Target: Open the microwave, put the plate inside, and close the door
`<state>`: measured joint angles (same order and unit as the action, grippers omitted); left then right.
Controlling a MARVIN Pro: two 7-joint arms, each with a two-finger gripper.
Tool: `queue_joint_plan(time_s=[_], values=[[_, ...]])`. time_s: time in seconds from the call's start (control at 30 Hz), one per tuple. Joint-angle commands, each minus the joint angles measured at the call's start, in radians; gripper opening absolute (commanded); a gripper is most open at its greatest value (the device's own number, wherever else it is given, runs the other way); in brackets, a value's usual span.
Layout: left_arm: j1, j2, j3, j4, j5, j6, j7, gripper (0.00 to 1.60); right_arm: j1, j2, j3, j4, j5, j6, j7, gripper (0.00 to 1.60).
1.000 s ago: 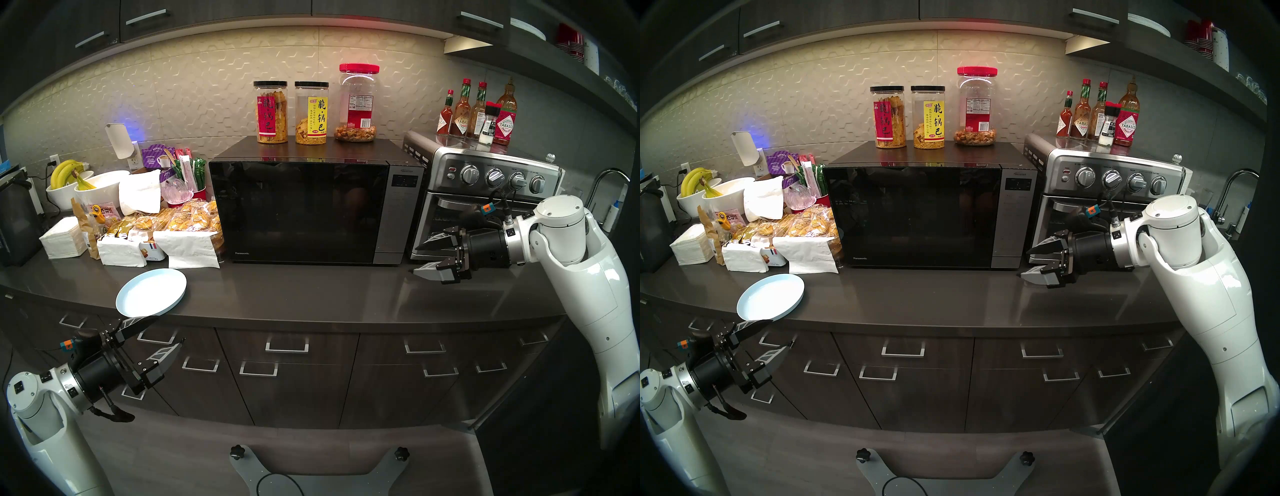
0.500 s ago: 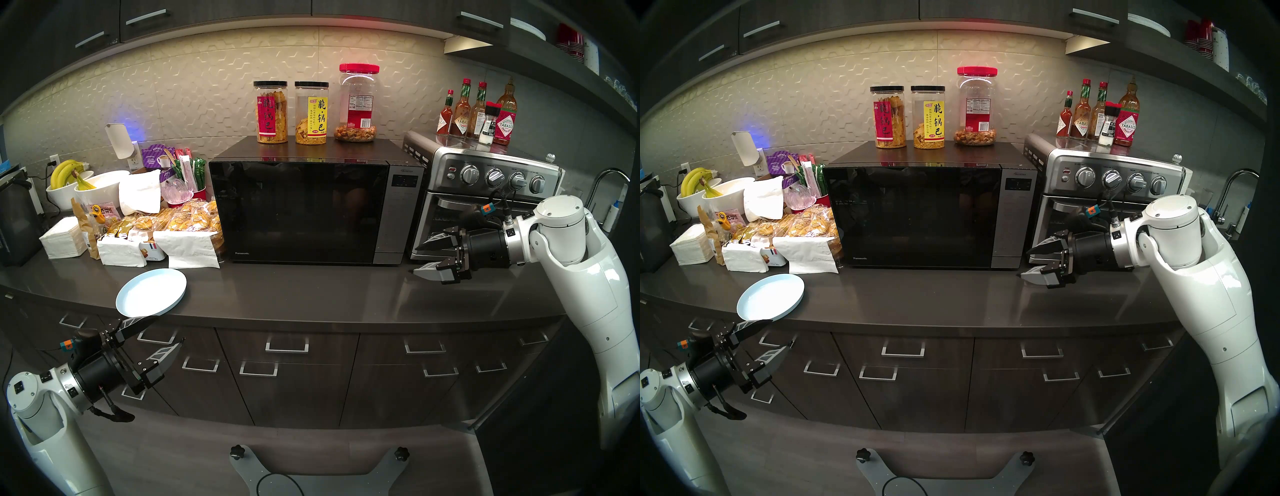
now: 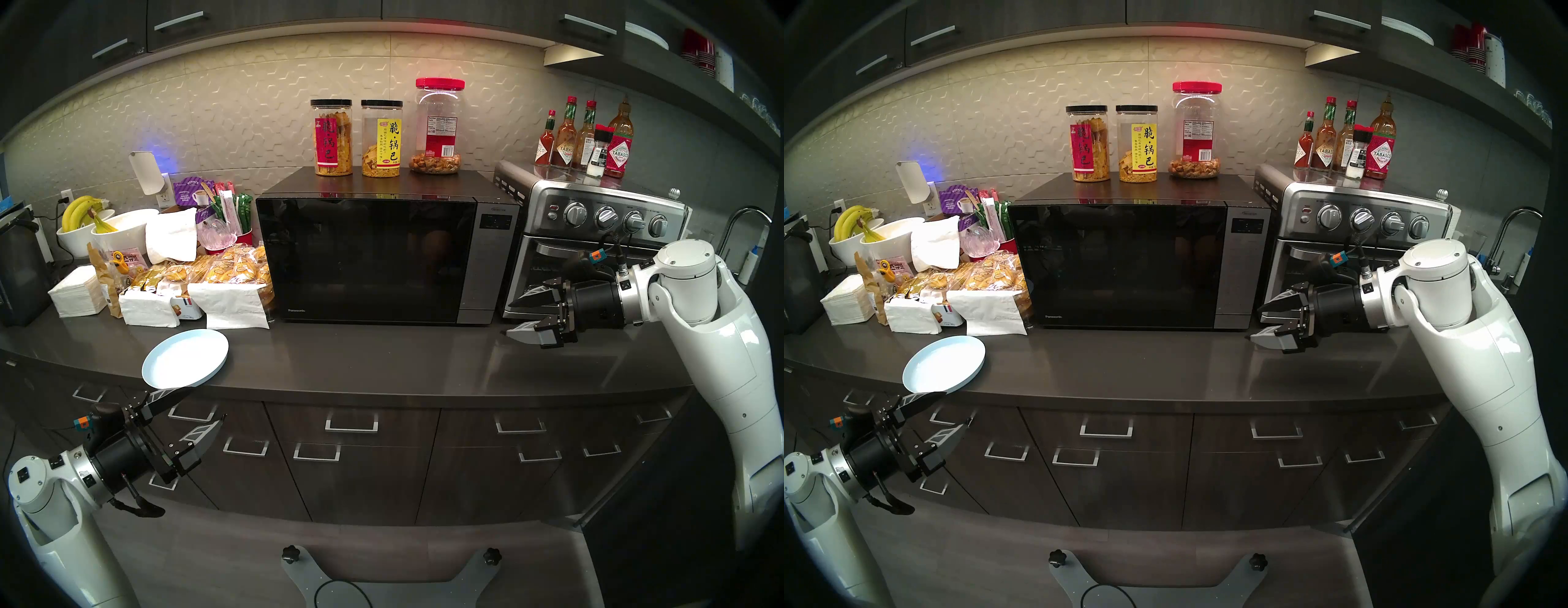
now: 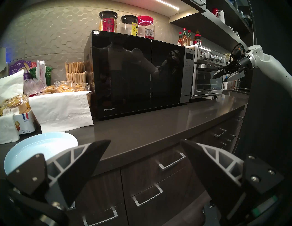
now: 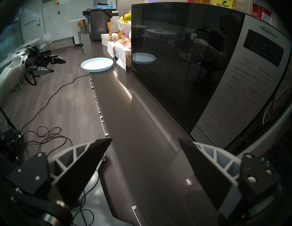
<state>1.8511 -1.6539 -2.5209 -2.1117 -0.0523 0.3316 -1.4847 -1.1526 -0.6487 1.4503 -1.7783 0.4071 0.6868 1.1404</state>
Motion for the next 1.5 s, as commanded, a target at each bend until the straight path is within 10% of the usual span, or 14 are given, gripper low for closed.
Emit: queue_joint_plan(time_s=[0.0, 1.47], values=[[0.001, 0.0, 0.002, -0.009, -0.005, 0.0, 0.001, 1.6, 0.01, 0.001, 0.006, -0.003, 0.002, 0.0, 0.0, 1.6], [0.0, -0.001, 0.001, -0.009, -0.004, 0.0, 0.001, 1.6, 0.017, -0.009, -0.019, 0.01, -0.016, -0.002, -0.013, 1.6]])
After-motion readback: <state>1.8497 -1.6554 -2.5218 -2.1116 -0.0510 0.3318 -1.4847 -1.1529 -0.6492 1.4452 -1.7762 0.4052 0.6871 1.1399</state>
